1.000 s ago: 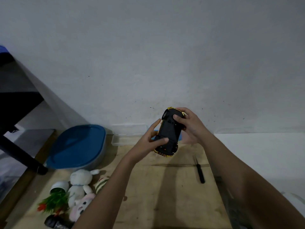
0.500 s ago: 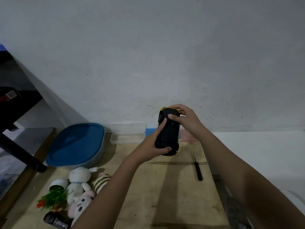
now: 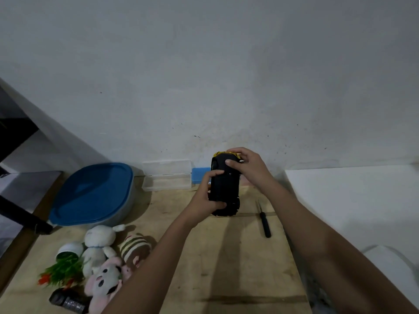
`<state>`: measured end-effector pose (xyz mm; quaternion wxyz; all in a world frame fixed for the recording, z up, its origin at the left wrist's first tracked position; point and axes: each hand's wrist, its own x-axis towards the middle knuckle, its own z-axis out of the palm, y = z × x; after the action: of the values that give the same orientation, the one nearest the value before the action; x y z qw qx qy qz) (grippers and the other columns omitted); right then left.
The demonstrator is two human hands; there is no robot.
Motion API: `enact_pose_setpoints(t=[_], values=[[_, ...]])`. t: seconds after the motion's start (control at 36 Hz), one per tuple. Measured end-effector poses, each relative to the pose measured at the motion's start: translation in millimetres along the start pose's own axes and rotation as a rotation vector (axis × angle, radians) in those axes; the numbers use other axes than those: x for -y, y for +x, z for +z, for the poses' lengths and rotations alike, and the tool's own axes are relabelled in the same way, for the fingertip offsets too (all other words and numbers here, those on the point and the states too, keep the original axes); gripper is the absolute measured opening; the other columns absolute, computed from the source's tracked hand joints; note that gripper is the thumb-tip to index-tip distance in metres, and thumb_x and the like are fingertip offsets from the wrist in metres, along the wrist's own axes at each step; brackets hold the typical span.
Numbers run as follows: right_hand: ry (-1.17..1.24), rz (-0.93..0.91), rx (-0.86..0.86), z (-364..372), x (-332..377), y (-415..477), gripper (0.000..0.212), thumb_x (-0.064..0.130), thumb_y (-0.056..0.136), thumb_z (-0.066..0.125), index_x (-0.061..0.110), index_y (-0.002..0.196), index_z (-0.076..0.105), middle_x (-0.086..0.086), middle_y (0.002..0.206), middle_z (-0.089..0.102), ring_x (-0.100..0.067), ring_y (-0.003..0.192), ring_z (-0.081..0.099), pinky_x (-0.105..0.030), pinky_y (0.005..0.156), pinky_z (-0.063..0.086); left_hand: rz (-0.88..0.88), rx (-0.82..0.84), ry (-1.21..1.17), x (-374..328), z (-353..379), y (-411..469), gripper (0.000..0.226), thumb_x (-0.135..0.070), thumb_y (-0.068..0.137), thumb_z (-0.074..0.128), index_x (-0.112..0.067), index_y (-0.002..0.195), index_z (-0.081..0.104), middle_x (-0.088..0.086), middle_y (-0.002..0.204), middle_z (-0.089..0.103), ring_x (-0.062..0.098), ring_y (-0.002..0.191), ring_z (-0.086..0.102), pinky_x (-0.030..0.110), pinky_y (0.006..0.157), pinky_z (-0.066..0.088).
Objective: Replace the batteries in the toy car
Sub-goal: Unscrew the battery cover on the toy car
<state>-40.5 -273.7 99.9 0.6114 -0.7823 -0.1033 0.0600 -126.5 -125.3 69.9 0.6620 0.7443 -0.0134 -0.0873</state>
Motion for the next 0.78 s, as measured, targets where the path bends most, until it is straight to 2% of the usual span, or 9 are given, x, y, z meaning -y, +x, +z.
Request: enact_pose_setpoints(t=[0.11, 0.17, 0.25, 0.33, 0.42, 0.47, 0.56, 0.64, 0.78], values=[[0.095, 0.156, -0.012, -16.0, -19.2, -4.0, 0.028, 0.020, 0.090, 0.060, 0.016, 0.117, 0.059, -0.008, 0.107, 0.064, -0.018, 0.100, 0.061, -0.030, 0.081, 0.054, -0.041, -0.046, -0.081, 18.4, -2.0, 1.6, 0.078, 0.015, 0.073, 0.063, -0.047, 0.115, 0.043, 0.010, 0.129, 0.047, 0.030, 0.111, 0.054, 0.029, 0.069, 0.055], [0.053, 0.219, -0.078, -25.4, -41.9, -6.4, 0.027, 0.012, 0.091, 0.055, 0.012, 0.118, 0.058, -0.009, 0.107, 0.061, -0.017, 0.095, 0.059, -0.023, 0.071, 0.052, -0.060, -0.091, -0.111, 27.6, -5.9, 2.0, 0.079, 0.016, 0.072, 0.063, -0.049, 0.113, 0.044, 0.009, 0.128, 0.047, 0.030, 0.111, 0.054, 0.033, 0.070, 0.056], [-0.085, 0.378, -0.171, -33.5, -90.4, -15.6, 0.028, 0.004, 0.089, 0.053, 0.003, 0.117, 0.054, -0.012, 0.106, 0.056, -0.021, 0.096, 0.055, -0.028, 0.077, 0.046, -0.076, -0.158, -0.125, 38.0, -13.0, 0.1, 0.077, 0.018, 0.072, 0.063, -0.042, 0.116, 0.043, 0.005, 0.122, 0.049, 0.025, 0.105, 0.055, 0.030, 0.065, 0.054], [-0.330, 0.516, -0.152, -33.3, -134.8, -35.3, 0.031, 0.019, 0.087, 0.063, 0.002, 0.109, 0.052, -0.007, 0.097, 0.052, -0.021, 0.094, 0.054, -0.027, 0.076, 0.040, -0.104, -0.216, -0.146, 47.0, -20.7, -2.1, 0.077, 0.020, 0.072, 0.062, -0.037, 0.119, 0.041, 0.004, 0.117, 0.051, 0.021, 0.101, 0.055, 0.026, 0.061, 0.054], [-0.598, 0.518, -0.033, -25.4, -168.5, -53.8, 0.031, 0.025, 0.083, 0.067, 0.005, 0.092, 0.045, -0.007, 0.082, 0.049, -0.027, 0.086, 0.057, -0.027, 0.062, 0.038, -0.135, -0.259, -0.155, 54.3, -26.4, -4.2, 0.078, 0.020, 0.071, 0.063, -0.042, 0.114, 0.043, 0.006, 0.118, 0.052, 0.023, 0.102, 0.056, 0.030, 0.064, 0.055], [-0.665, 0.514, -0.036, -18.4, -182.6, -59.4, 0.029, 0.023, 0.083, 0.065, 0.009, 0.086, 0.041, -0.013, 0.087, 0.053, -0.032, 0.086, 0.058, -0.030, 0.061, 0.040, -0.150, -0.289, -0.155, 57.6, -27.2, -6.2, 0.079, 0.021, 0.071, 0.062, -0.044, 0.112, 0.044, 0.007, 0.119, 0.052, 0.023, 0.101, 0.057, 0.034, 0.066, 0.055], [-0.708, 0.474, -0.065, -12.8, -189.3, -56.1, 0.017, 0.016, 0.087, 0.060, 0.003, 0.085, 0.050, -0.020, 0.090, 0.058, -0.035, 0.084, 0.060, -0.030, 0.060, 0.038, -0.160, -0.359, -0.150, 56.1, -25.0, -7.7, 0.077, 0.023, 0.071, 0.059, -0.040, 0.112, 0.044, 0.005, 0.121, 0.049, 0.020, 0.097, 0.057, 0.033, 0.062, 0.055], [-0.596, 0.465, -0.066, -10.1, -179.4, -43.6, 0.019, 0.017, 0.087, 0.060, 0.005, 0.077, 0.050, -0.017, 0.080, 0.057, -0.032, 0.076, 0.059, -0.029, 0.054, 0.031, -0.180, -0.430, -0.161, 48.1, -25.4, -6.3, 0.075, 0.025, 0.071, 0.056, -0.034, 0.116, 0.042, 0.002, 0.116, 0.048, 0.017, 0.088, 0.057, 0.031, 0.057, 0.052], [0.011, 0.417, -0.138, -8.5, -109.5, -21.2, 0.014, 0.014, 0.087, 0.063, 0.005, 0.098, 0.062, -0.003, 0.078, 0.061, -0.012, 0.060, 0.058, -0.018, 0.049, 0.043, -0.150, -0.460, -0.174, 23.5, -31.6, 0.3, 0.076, 0.026, 0.072, 0.054, -0.029, 0.122, 0.040, -0.011, 0.104, 0.049, 0.012, 0.084, 0.056, 0.030, 0.058, 0.051]])
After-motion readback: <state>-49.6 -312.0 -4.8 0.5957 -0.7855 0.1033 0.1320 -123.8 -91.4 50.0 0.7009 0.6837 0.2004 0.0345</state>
